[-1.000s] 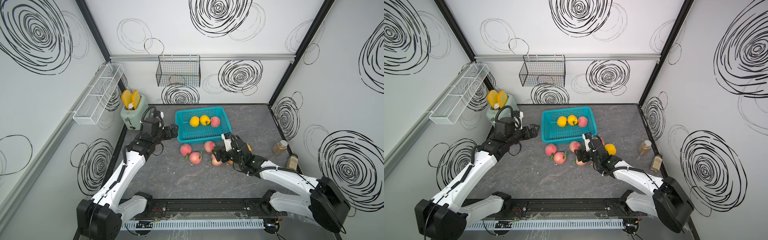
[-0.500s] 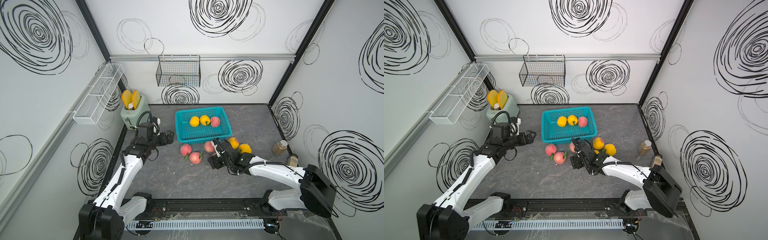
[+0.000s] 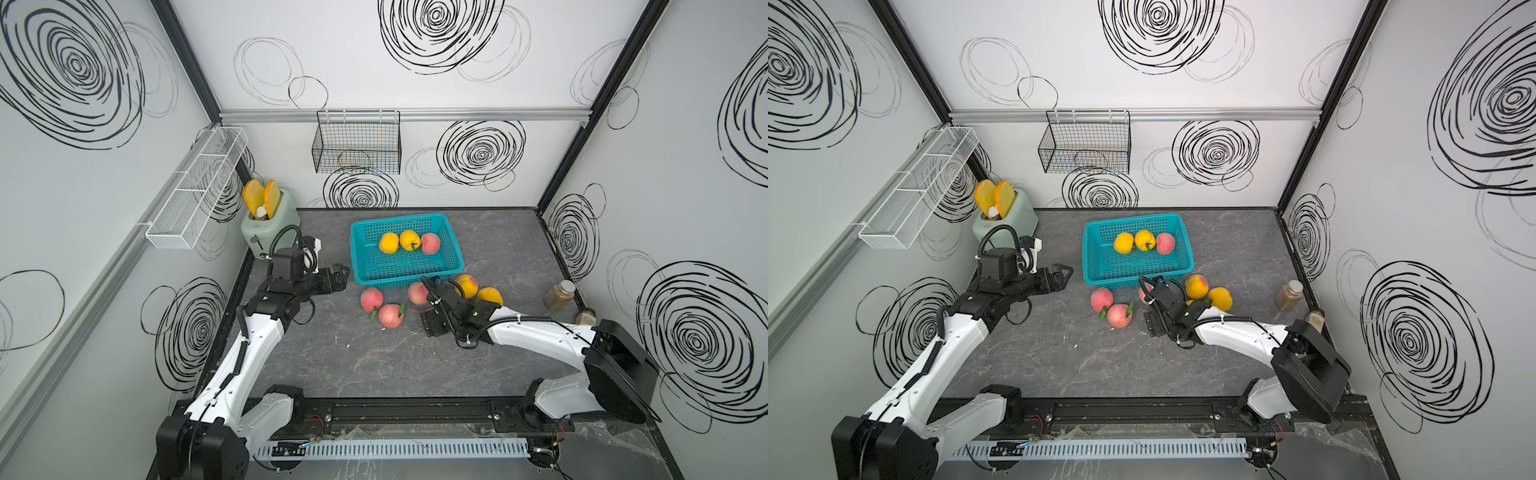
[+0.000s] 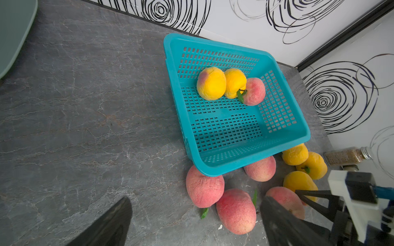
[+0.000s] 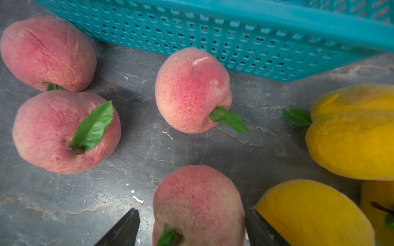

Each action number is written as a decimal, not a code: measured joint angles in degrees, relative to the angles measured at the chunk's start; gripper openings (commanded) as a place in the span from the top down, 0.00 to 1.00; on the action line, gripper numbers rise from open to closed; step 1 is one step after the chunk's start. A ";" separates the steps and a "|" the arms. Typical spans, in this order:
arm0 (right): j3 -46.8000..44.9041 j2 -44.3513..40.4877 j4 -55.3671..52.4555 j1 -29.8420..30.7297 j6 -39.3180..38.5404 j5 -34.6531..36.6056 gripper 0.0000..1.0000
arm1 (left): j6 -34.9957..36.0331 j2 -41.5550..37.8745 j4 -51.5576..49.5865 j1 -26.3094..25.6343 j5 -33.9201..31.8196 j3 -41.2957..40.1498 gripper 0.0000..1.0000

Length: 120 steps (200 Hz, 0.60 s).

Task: Put the peaches into the basket
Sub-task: Pick up the peach from the center of the board.

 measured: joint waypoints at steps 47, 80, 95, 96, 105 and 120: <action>0.22 1.79 -0.87 0.04 0.04 -0.02 0.26 | -0.02 0.02 0.09 0.46 1.36 -0.17 0.03; 0.68 1.88 -1.25 0.11 0.00 -0.28 0.35 | -0.02 0.02 0.17 0.98 1.92 -0.20 0.02; 0.90 1.88 -1.33 0.11 -0.11 -0.31 0.37 | -0.02 0.02 0.17 1.07 2.16 -0.24 0.03; 0.90 1.88 -1.36 0.11 -0.11 -0.31 0.37 | -0.02 0.02 0.17 1.07 2.16 -0.24 0.03; 0.96 1.88 -1.38 0.11 -0.11 -0.33 0.38 | -0.02 0.02 0.17 1.11 2.29 -0.26 0.02; 1.09 1.88 -1.42 0.11 -0.11 -0.39 0.39 | -0.02 0.02 0.20 1.25 2.38 -0.26 0.02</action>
